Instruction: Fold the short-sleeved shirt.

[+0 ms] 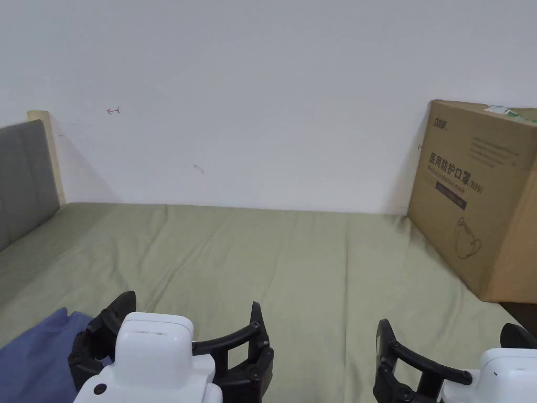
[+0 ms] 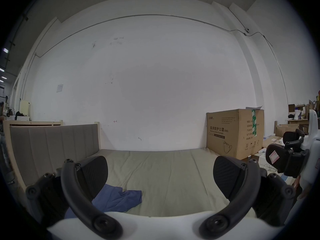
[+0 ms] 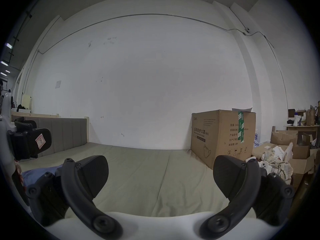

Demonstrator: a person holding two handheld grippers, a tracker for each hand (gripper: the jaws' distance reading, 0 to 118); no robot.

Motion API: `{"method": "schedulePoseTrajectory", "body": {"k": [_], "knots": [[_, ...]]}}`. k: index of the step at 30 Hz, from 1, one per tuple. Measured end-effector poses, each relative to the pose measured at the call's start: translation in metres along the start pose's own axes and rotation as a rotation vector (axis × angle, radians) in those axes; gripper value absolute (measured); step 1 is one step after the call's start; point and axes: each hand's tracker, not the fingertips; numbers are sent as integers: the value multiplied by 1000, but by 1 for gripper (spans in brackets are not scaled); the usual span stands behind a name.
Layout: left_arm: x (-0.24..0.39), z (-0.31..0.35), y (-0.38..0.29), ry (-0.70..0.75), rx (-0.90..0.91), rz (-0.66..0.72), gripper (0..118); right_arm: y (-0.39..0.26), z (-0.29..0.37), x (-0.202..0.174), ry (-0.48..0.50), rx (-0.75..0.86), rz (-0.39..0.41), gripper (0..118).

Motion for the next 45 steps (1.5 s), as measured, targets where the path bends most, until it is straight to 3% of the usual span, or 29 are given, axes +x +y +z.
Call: {"method": "schedulePoseTrajectory", "body": {"k": [6, 10, 13, 24, 36, 37, 38, 39, 40, 41, 42, 43, 44, 45], "knots": [[0, 0, -1, -20, -16, 18, 118, -1, 0, 3, 18, 28, -43, 118], [0, 2, -1, -15, 5, 11, 118, 2, 0, 3, -10, 29, -21, 118], [1, 2, -1, -17, 9, 2, 118, 4, -1, 6, 26, -4, -108, 118], [-2, -1, -5, 1, -16, 42, 118, 2, 0, 7, -4, 25, -72, 118], [2, -2, -1, -6, -20, 10, 118, -2, -4, 8, -13, -67, -27, 118], [2, -2, 0, 1, -30, 4, 113, 0, -3, 9, -8, -73, -31, 117], [2, -3, 2, 4, -49, -3, 100, 0, -3, 11, 6, -74, -41, 115], [1, -2, 2, -2, -43, -3, 65, 1, -4, 13, 19, -76, -47, 101], [1, -2, 2, -7, -37, -6, 65, 3, -5, 14, 26, -88, -49, 101], [1, -2, 3, -4, -40, -12, 55, 3, -6, 15, 33, -94, -43, 94], [1, -3, 4, 6, -56, -27, 35, 3, -8, 16, 50, -97, -37, 70], [0, -6, 4, 2, -85, -39, 11, 2, -12, 18, 44, -116, -20, 17], [-2, -7, 3, 3, -85, -29, 6, 0, -14, 18, 50, -136, -8, 0], [-5, -7, 3, -17, -105, -7, 6, -2, -16, 22, 49, -138, -44, 0]]}}
